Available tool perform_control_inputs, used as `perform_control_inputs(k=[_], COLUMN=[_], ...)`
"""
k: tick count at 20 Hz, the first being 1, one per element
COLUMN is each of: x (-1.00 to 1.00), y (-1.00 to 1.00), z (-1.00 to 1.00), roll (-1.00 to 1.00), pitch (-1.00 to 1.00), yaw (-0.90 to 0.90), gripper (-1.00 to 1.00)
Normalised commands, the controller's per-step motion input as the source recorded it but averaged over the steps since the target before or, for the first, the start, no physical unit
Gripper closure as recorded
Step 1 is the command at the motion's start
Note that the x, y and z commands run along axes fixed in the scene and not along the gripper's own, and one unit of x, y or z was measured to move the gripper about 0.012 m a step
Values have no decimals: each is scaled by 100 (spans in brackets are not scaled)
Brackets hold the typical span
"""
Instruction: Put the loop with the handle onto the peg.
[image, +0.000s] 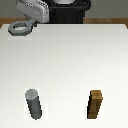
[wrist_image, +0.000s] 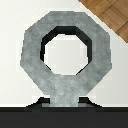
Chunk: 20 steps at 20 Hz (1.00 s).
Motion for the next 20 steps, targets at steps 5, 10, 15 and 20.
perform_control_inputs(k=[5, 10, 15, 20], x=[47, 100, 100, 20], y=[0, 0, 0, 65], z=[40, 0, 0, 0], roll=[0, 0, 0, 0], pitch=[0, 0, 0, 0], yaw=[0, 0, 0, 0], gripper=[100, 100, 100, 100])
